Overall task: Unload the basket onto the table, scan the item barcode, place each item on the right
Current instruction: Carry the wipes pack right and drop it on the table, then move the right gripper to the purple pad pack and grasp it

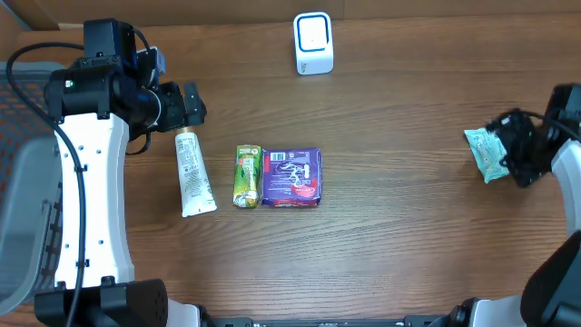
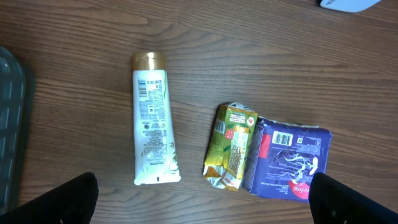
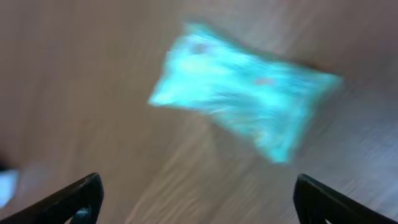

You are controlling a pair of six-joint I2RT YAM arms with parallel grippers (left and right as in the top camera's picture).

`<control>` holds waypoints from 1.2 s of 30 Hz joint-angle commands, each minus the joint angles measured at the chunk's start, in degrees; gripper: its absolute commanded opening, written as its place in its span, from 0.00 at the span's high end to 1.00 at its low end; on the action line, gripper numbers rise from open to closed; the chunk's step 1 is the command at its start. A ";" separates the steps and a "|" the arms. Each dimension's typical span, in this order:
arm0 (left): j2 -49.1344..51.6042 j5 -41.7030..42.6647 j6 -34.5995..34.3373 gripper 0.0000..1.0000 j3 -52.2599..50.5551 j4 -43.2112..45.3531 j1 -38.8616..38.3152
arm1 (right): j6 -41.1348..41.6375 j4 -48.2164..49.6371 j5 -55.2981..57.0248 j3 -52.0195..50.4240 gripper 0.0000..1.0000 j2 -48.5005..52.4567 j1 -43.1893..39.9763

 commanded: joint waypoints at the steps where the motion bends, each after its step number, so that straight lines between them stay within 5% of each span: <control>1: 0.59 0.20 -0.17 0.01 0.22 0.22 -0.09 | -10.75 -0.02 -10.99 5.77 0.01 -2.45 4.90; 13: 0.59 0.22 -0.17 0.00 0.22 0.22 -0.09 | -17.97 3.15 -17.16 5.70 0.00 3.02 29.99; 24: 0.59 0.22 -0.17 0.00 0.22 0.22 -0.09 | -17.88 3.19 -29.59 3.74 0.02 14.08 38.80; 36: 0.59 0.20 -0.17 0.01 0.22 0.22 -0.09 | -0.39 23.37 -33.11 -10.16 0.09 14.84 44.98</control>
